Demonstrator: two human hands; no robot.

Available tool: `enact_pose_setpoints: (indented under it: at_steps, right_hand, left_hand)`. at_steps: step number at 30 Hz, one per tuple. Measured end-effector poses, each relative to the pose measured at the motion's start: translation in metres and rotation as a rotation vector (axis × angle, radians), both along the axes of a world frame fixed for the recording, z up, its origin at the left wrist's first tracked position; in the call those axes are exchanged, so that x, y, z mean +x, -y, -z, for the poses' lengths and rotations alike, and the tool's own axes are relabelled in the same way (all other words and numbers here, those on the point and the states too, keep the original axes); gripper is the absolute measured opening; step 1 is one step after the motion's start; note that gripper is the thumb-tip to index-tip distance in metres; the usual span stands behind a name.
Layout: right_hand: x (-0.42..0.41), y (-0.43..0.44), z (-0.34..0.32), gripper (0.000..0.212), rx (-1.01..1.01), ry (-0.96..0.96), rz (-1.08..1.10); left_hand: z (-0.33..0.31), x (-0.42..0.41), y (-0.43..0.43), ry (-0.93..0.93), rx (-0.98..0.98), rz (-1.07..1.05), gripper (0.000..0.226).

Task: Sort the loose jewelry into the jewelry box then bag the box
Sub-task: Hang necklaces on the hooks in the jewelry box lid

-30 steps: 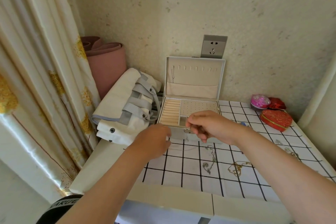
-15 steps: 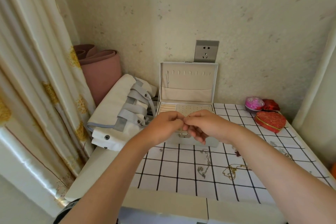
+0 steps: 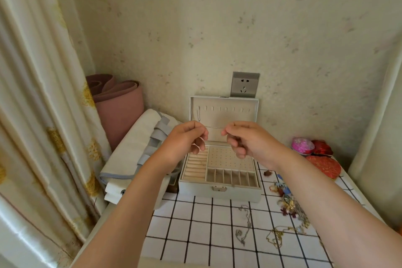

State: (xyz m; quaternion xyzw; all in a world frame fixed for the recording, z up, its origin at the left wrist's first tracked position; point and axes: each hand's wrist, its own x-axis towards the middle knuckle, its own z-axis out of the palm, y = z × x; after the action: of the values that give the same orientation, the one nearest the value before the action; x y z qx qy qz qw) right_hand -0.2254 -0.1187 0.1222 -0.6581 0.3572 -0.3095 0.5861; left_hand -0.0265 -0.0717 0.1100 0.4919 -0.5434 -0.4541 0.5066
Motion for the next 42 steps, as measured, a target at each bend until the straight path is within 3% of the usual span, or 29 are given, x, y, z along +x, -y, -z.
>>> enact_pose_setpoints:
  at_steps: [5, 11, 17, 21, 26, 33, 37, 42]
  right_hand:
    - [0.024, 0.030, -0.010, 0.017, -0.148, -0.086, 0.185]
    - [0.058, 0.083, 0.005, 0.007, -0.390, -0.115, 0.416]
    - [0.091, 0.122, 0.028, 0.016, -0.445, -0.090, 0.627]
    - [0.108, 0.143, 0.045, 0.008, -0.492, -0.086, 0.791]
    - [0.119, 0.154, 0.062, 0.015, -0.533, -0.053, 0.915]
    - [0.118, 0.161, 0.067, 0.016, -0.535, -0.175, 0.897]
    - [0.113, 0.151, 0.075, 0.014, -0.499, -0.255, 0.807]
    - [0.108, 0.127, 0.081, 0.023, -0.342, -0.356, 0.441]
  left_hand:
    - [-0.001, 0.012, 0.036, -0.012, 0.014, -0.127, 0.020]
    - [0.014, 0.027, 0.085, 0.118, -0.067, -0.344, 0.017]
    - [0.036, 0.032, 0.125, 0.339, -0.113, -0.574, 0.018]
    - [0.044, 0.026, 0.143, 0.396, -0.113, -0.648, 0.026]
    - [0.046, 0.022, 0.159, 0.429, -0.085, -0.710, 0.034]
    - [0.055, 0.026, 0.165, 0.531, -0.080, -0.698, 0.035]
    - [0.057, 0.031, 0.158, 0.561, -0.072, -0.603, 0.024]
    - [0.053, 0.038, 0.147, 0.290, 0.024, -0.341, 0.012]
